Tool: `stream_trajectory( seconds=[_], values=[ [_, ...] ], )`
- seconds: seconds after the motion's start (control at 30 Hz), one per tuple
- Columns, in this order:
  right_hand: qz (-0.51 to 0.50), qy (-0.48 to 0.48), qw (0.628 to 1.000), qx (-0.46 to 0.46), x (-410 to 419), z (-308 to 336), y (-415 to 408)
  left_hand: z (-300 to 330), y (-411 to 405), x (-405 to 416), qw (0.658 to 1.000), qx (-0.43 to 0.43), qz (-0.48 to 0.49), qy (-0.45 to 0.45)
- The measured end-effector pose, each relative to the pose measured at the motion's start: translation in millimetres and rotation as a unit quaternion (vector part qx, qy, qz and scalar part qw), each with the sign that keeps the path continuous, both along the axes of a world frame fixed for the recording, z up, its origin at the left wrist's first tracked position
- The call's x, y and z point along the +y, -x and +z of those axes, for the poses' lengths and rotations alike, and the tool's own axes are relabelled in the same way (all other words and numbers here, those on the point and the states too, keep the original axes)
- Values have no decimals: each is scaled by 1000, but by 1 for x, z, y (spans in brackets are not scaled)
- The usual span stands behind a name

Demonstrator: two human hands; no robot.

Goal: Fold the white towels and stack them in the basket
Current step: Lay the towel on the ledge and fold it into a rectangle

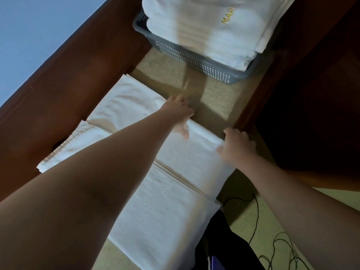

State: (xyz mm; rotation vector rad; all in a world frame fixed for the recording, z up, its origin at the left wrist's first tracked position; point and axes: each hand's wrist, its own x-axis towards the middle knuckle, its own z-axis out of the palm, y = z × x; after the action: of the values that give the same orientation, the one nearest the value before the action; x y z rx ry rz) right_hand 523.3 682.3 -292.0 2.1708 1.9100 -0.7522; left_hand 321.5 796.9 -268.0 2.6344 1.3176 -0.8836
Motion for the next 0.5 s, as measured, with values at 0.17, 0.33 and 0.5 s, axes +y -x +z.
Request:
stream_trajectory(
  seconds=[0.17, 0.33, 0.5],
  values=[
    [89, -67, 994, -9, -5, 8, -4, 7, 11, 3, 995, -25, -88, 44],
    [149, -69, 983, 84, -39, 40, -4, 23, 57, -9, 987, 0, -146, 64],
    [151, -42, 979, 129, -87, 56, 18, 49, 127, -28, 986, 90, -136, -27]
  ],
)
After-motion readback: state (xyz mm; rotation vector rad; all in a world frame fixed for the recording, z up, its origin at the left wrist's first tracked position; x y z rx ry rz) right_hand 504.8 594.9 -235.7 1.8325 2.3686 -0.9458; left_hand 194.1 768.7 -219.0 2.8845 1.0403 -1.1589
